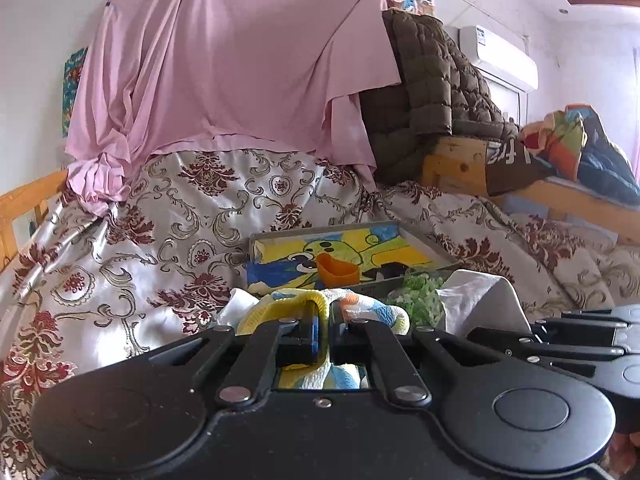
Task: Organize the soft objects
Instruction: 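Carry the striped towel with the left tool while the right tool carries the white bag over the tray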
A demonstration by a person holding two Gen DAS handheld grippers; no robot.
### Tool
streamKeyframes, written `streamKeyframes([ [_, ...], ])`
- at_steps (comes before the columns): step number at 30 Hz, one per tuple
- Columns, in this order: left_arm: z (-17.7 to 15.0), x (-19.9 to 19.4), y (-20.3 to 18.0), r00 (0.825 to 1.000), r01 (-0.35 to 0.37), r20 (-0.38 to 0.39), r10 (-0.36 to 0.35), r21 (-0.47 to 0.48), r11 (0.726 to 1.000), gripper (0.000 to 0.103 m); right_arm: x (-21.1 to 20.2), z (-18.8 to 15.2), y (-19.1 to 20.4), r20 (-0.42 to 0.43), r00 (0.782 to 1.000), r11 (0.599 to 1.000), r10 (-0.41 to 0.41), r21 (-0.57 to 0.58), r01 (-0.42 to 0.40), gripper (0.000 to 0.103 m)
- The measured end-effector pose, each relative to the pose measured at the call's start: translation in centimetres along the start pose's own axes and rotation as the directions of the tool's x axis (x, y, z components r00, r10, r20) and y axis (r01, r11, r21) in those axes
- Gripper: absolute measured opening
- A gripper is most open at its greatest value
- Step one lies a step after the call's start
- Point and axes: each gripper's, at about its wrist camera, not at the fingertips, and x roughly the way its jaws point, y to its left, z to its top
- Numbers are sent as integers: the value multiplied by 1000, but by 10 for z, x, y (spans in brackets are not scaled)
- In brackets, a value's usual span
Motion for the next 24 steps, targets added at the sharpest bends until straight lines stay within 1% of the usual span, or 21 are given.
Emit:
streamKeyframes([
  [3, 14, 7, 6, 1000, 18, 3, -18, -45, 999, 4, 11, 16, -8, 28, 1000, 1000, 2, -26, -1, 8],
  [5, 24, 12, 10, 1000, 29, 15, -28, -70, 997, 4, 22, 26, -17, 39, 999, 1000, 5, -22, -4, 8],
  [8, 39, 24, 13, 999, 39, 34, -36, -88, 995, 4, 50, 43, -37, 48, 999, 1000, -7, -12, 8, 8],
  [11, 55, 49, 15, 998, 46, 47, -41, -95, 994, 4, 81, 53, -59, 46, 999, 1000, -24, 15, 23, 8],
  [14, 69, 84, 15, 998, 40, 51, -36, -87, 995, 4, 117, 65, -88, 21, 999, 994, -41, 99, 39, 8],
  [16, 77, 111, 16, 999, 35, 42, -31, -101, 994, 4, 137, 73, -108, 12, 1000, 985, -28, 170, 25, 9],
  [21, 95, 184, 17, 1000, 16, 0, -16, -143, 990, 4, 184, 87, -152, -28, 1000, 959, -14, 282, 21, 9],
  [24, 100, 223, 15, 999, 10, -28, -15, -172, 985, 4, 214, 90, -174, -82, 996, 932, 17, 361, 14, 9],
])
